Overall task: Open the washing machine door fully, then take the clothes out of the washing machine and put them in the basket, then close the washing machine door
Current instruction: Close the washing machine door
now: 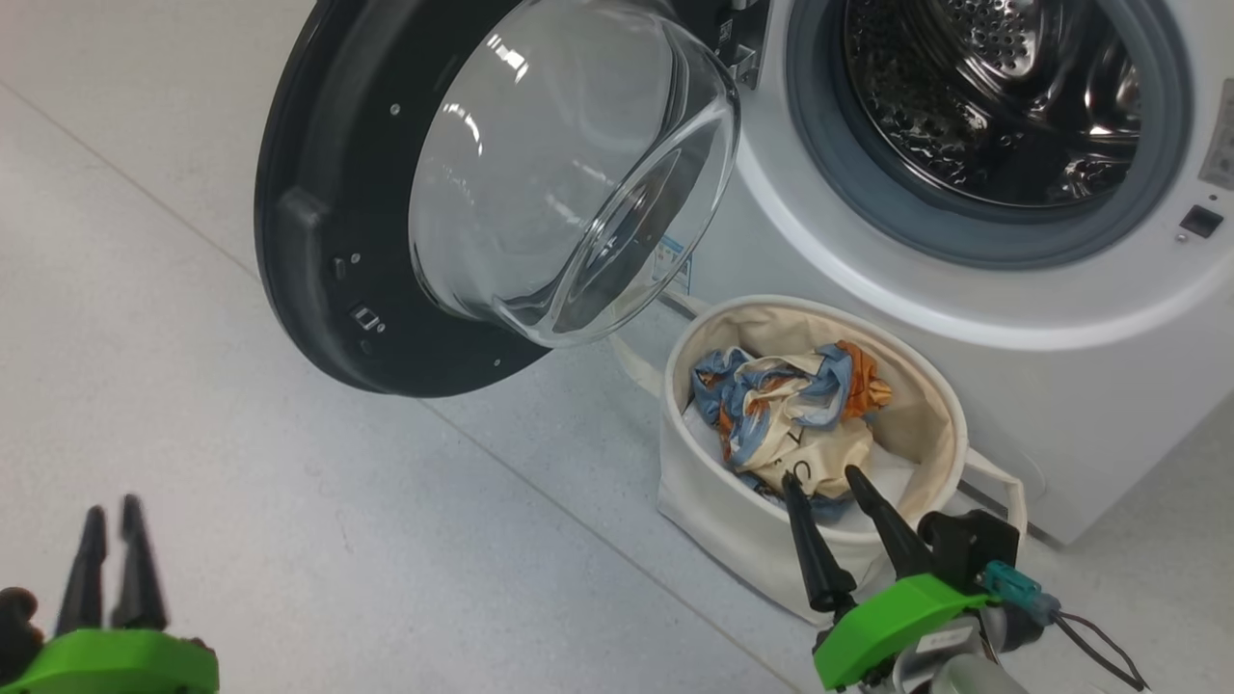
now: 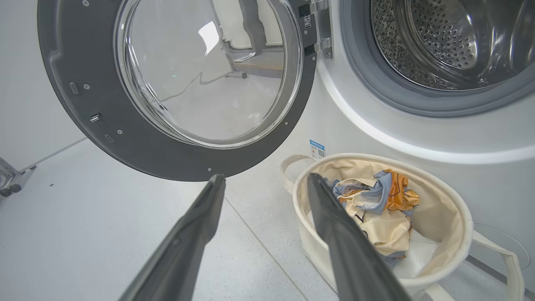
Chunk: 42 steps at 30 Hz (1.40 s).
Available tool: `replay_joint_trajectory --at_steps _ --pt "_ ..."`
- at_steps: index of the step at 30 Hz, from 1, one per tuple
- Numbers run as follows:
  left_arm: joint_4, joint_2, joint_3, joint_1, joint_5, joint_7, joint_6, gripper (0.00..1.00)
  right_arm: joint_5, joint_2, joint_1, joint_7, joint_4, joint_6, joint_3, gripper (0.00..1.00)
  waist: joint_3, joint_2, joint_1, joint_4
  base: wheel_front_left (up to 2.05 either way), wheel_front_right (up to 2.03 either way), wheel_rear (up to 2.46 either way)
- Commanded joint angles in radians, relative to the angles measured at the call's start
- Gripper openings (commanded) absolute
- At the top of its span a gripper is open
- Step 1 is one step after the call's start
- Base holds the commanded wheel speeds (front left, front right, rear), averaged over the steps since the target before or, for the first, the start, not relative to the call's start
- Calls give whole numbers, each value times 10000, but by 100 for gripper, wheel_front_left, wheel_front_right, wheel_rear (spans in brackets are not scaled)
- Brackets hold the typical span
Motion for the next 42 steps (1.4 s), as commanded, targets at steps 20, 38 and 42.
replay_joint_trajectory --at_steps 20,38,42 --pt "1667 718 2974 -4046 -7736 4970 -1841 0 57 -818 -922 -124 -22 75 719 100 1027 0 0 -29 0 0 0" --pt "4394 1148 2944 -7236 -9146 6718 -1910 0 -193 -1443 -774 -122 -132 75 342 100 1465 0 0 -360 0 0 0" --pt "4615 958 2861 -7510 -9161 6566 -2037 0 -292 -1511 -670 -35 -278 75 176 100 1506 0 0 -457 0 0 0"
